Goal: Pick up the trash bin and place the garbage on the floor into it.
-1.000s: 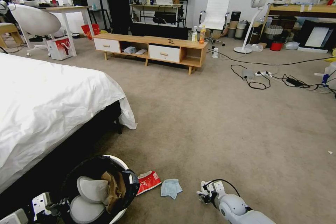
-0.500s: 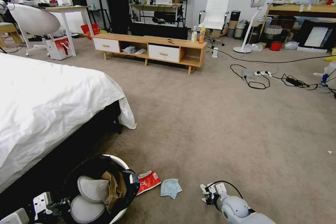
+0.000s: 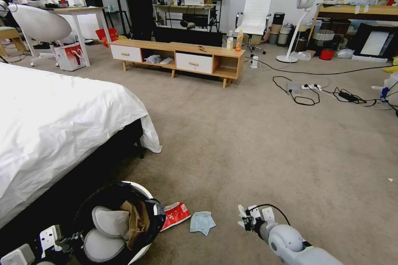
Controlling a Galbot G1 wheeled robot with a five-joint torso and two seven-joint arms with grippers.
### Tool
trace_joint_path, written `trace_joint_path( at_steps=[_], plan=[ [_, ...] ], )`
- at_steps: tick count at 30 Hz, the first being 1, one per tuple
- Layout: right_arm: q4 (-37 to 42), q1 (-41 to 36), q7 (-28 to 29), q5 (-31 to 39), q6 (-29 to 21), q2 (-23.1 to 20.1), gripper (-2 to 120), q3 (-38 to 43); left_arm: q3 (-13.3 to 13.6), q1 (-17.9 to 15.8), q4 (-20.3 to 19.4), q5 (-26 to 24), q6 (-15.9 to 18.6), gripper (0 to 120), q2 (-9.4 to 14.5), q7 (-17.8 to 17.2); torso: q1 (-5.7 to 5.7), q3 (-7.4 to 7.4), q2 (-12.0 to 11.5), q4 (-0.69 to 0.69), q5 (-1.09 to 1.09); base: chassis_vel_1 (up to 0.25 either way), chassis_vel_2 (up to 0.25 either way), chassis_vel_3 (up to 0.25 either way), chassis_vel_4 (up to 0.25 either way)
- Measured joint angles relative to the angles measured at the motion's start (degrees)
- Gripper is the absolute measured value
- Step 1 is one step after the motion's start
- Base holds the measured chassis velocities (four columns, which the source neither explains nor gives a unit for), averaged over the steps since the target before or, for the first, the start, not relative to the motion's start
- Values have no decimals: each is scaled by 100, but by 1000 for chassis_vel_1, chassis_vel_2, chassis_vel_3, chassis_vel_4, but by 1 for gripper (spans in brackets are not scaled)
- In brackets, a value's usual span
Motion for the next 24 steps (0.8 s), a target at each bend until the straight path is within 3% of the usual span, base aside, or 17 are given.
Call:
trace_joint_path(
  at_steps=[12, 24],
  plan=[
    [1725, -142, 421, 730, -183, -439, 0, 551, -47, -41, -97, -162, 1, 2, 76, -48, 0, 0, 0, 1, 0, 0, 0, 0, 0],
    [3303, 215, 783, 1202, -242, -685, 0, 701, -17, -52, -195, -184, 1, 2, 86, -54, 0, 0, 0, 0, 0, 0, 0, 0, 0]
  ],
)
